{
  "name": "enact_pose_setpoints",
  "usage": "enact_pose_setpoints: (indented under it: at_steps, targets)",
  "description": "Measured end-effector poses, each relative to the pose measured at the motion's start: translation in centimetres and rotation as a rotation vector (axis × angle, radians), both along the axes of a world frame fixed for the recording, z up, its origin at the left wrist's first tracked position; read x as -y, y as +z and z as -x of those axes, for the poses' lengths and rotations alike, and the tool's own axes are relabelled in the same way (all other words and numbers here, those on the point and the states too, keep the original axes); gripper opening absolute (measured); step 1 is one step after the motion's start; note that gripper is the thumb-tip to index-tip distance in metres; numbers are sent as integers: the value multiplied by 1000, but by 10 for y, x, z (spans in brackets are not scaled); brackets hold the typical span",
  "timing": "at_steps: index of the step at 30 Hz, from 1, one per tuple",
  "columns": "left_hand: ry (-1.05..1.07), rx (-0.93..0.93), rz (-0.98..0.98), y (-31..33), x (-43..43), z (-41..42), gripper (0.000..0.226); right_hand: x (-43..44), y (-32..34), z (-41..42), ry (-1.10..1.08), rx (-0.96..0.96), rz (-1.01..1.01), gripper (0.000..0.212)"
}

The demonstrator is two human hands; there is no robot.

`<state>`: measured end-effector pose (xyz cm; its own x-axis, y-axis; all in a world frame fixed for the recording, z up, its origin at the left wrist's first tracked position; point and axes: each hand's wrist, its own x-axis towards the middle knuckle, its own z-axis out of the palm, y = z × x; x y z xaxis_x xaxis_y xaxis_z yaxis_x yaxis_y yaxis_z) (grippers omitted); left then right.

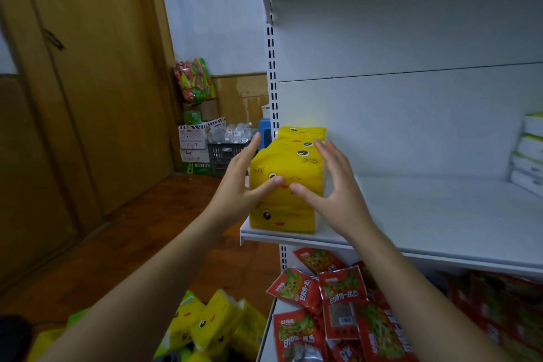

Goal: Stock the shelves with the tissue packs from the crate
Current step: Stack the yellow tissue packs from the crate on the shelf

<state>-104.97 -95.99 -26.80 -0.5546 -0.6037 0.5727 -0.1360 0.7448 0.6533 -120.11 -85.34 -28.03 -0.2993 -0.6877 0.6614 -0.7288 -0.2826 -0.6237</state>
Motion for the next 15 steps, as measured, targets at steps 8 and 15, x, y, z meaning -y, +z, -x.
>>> enact_pose_setpoints:
  at_steps: [8,15]
  targets:
    - [11,97,-102,5,-3,0,62,10,-11,-4,20,99,-48,80]
    - [46,139,-127,4,-2,-1,58,10,-21,-2,-20,70,-59,73]
